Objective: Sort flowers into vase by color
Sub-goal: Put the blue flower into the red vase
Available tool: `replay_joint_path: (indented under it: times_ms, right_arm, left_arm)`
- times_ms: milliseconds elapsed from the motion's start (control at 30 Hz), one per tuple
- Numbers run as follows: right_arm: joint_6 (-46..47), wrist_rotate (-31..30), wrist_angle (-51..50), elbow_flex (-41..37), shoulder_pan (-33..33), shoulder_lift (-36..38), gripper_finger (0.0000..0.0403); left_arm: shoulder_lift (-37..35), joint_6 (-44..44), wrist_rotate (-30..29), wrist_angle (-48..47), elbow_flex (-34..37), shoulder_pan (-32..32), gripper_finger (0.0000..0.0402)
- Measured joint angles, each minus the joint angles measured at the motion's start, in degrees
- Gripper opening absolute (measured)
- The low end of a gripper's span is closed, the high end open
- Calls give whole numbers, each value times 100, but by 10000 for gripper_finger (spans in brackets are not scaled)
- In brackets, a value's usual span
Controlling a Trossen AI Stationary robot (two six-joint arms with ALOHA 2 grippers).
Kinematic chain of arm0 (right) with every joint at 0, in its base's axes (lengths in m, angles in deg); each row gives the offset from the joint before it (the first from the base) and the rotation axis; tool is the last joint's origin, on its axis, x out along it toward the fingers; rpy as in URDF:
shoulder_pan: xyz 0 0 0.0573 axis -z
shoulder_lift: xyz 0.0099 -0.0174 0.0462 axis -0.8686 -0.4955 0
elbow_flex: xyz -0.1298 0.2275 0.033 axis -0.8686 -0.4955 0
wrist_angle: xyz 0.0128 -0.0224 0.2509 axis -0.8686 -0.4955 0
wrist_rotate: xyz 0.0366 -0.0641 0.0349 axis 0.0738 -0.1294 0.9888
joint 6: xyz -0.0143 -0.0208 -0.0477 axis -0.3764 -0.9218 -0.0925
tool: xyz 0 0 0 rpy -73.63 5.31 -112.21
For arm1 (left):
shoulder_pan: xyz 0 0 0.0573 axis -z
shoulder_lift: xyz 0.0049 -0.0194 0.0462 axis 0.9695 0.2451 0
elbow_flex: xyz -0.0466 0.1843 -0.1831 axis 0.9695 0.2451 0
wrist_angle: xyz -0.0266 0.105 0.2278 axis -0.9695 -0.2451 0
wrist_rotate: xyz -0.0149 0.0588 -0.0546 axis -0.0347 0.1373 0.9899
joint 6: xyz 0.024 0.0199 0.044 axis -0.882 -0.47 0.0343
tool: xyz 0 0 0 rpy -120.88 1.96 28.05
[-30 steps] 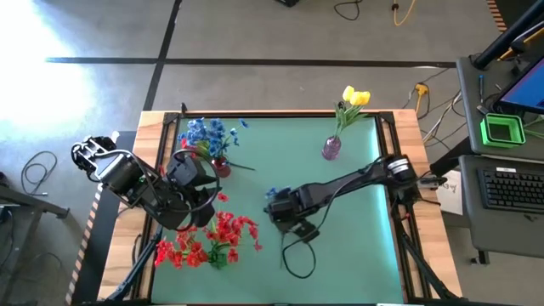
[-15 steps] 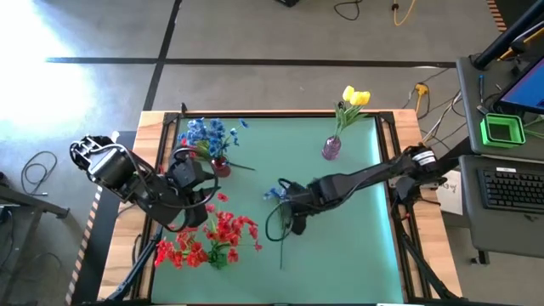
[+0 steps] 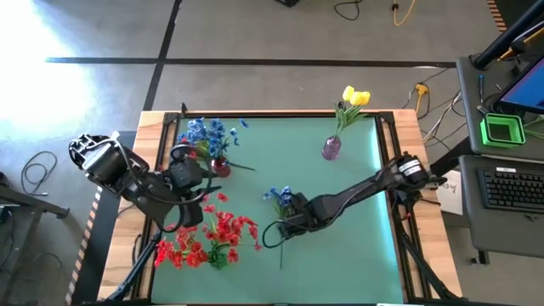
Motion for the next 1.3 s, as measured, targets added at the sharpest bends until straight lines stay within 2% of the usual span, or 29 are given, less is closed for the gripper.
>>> replay_joint_path:
  times_ms: [100,333,667,833,1133,1300]
  right_arm:
    - [33,-14,457,180,17,-239,329]
    - [229,22,416,862,74,-937,323]
    - [559,112,-1017,1635,99,-1501,282]
    - [175,13,-1157,1622,154,-1476,230]
    - [-901,5,-1234,1588,347,-1455,103]
    - [-1502,183,-1271,1546,344,-1442,49]
  left_arm:
    - [0,-10,30,22,-117,16,123]
    - [0,-8,189,-7,-177,18,123]
    - [-2,-8,197,-31,-177,21,123]
    - [-2,6,199,-37,-177,21,123]
    - [-2,12,199,-59,-173,23,123]
    - [-2,-4,199,-59,-173,23,123]
